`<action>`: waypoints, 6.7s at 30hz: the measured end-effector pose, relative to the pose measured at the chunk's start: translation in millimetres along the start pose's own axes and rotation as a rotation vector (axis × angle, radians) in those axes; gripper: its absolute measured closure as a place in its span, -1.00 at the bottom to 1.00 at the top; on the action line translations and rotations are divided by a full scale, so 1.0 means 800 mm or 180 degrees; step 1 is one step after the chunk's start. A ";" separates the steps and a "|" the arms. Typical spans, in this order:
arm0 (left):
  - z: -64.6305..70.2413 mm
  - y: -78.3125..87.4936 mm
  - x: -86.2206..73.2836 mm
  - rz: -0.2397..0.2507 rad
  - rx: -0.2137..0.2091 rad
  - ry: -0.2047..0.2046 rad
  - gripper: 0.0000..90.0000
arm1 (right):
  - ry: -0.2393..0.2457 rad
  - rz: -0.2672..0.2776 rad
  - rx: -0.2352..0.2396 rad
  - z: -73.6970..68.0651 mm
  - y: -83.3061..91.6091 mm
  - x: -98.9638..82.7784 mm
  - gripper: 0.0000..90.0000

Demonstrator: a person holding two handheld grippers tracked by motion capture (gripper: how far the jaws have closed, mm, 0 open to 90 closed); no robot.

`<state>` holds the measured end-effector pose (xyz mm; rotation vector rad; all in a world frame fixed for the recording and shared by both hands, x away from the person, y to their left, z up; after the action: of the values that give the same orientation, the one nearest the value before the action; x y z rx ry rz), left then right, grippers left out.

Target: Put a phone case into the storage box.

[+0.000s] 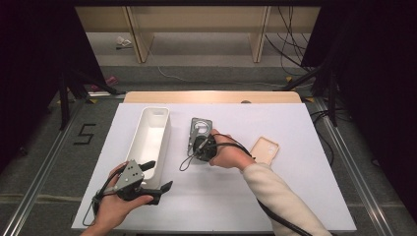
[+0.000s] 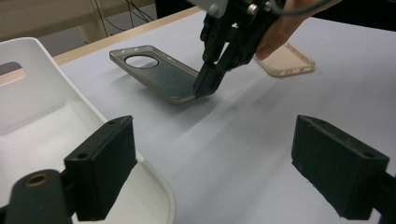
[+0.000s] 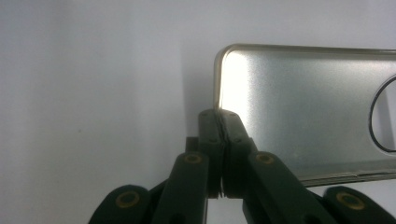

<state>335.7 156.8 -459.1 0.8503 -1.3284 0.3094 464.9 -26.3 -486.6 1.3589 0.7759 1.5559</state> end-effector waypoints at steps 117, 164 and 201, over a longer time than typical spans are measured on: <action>-0.044 -0.174 0.138 -0.0577 0.0069 0.1183 0.82 | -0.0046 0.1138 -0.0225 -0.091 0.075 -0.048 0.74; -0.044 -0.096 0.126 0.0476 -0.0134 0.0493 0.82 | -0.1985 0.2043 -0.0995 -0.037 0.137 -0.142 -0.63; -0.087 -0.054 0.155 0.0807 0.0056 0.0530 0.82 | -0.2141 0.2040 -0.1082 -0.044 0.151 -0.178 -0.64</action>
<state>445.3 144.0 -359.6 0.6555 -1.2791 0.5790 402.1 -200.5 -443.9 1.8014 -0.3576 1.4367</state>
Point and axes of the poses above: each handheld gripper's, and its own axes: y roughly backward along the jaws, x roughly out of its top, z roughly to its right, the point moved 5 cm from there along -y, roughly forward along the jaws, and after that the axes turned 3 degrees about z, right-handed, at the moved point
